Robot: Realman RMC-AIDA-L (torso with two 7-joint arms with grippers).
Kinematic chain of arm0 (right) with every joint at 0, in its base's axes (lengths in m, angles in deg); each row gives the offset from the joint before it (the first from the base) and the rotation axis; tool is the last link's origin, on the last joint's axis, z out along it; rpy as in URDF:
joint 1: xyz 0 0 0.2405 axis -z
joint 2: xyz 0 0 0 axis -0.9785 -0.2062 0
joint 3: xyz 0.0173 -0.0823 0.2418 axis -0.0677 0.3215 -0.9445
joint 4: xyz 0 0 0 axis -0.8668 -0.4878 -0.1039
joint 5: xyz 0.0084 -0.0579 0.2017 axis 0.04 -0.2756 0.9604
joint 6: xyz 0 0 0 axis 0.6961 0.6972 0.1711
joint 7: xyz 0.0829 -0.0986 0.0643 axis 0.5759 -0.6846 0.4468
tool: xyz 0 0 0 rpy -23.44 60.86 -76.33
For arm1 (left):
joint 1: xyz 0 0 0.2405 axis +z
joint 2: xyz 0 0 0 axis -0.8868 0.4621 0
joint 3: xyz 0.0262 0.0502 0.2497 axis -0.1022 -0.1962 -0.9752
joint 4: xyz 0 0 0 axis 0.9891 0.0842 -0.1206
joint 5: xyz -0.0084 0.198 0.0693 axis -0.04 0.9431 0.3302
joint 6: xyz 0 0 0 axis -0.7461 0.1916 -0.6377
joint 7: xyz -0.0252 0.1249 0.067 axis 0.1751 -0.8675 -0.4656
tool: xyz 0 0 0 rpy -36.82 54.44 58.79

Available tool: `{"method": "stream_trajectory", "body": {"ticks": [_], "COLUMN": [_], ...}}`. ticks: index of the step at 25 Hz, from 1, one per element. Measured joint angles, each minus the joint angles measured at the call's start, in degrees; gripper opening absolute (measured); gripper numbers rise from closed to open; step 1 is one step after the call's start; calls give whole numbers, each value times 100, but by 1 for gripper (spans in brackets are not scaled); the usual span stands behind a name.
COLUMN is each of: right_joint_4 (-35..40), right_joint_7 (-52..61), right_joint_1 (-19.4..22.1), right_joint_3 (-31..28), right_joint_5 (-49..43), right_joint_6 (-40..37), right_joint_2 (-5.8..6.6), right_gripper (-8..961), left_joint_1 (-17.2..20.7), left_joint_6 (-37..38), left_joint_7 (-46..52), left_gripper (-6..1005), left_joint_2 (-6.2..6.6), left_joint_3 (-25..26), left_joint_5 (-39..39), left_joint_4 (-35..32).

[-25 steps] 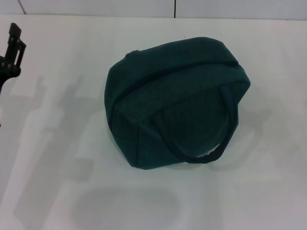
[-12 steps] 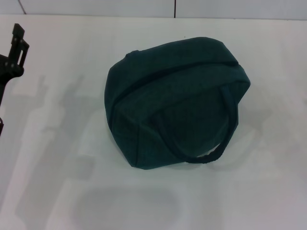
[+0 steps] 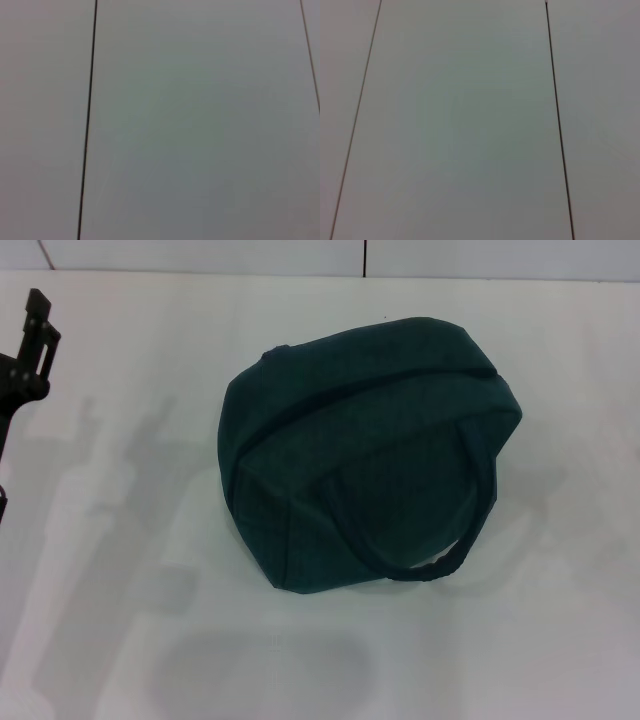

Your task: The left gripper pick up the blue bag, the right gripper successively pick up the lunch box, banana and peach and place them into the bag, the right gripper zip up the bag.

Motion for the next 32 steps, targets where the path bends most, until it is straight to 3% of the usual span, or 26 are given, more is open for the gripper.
{"method": "stream_trajectory", "body": {"ticks": [32], "right_joint_4": [3], "right_joint_7": [0], "right_joint_1": [0], "right_joint_3": [0], "right_joint_5": [-1], "right_joint_6": [-8], "right_joint_2": [0], "right_gripper": [802], "left_joint_1": [0], "left_joint_6": [7], "left_joint_7": [0], "left_gripper": [683], "left_joint_2": [0], "left_joint_3": [0], "left_joint_5": [5], "left_joint_4": [0]}}
